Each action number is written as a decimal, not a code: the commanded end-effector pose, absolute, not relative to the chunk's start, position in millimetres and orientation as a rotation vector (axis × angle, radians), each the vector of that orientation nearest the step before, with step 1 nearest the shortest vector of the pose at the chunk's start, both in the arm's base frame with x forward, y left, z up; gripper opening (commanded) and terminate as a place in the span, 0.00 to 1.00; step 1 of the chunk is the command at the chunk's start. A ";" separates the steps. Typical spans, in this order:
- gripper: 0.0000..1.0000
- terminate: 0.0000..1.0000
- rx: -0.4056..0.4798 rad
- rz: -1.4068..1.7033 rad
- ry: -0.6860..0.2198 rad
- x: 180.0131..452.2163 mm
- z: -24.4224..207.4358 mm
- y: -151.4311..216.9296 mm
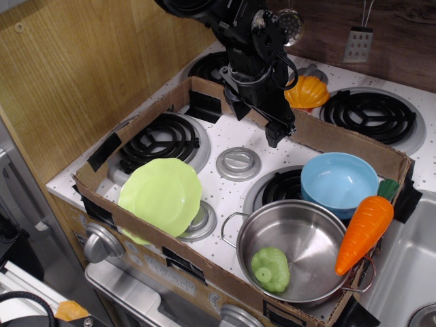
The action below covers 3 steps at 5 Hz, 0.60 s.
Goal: Put carrot on plate
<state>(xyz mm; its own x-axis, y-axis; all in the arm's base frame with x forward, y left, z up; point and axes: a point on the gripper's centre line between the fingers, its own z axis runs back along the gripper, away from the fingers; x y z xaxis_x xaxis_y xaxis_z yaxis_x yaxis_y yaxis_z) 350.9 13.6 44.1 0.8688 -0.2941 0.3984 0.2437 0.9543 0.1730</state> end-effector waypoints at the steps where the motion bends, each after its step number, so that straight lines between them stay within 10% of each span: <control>1: 1.00 0.00 0.119 -0.282 -0.435 350.9 44.1 13.6; 3: 1.00 0.00 0.140 -0.251 -0.339 356.2 95.8 -0.5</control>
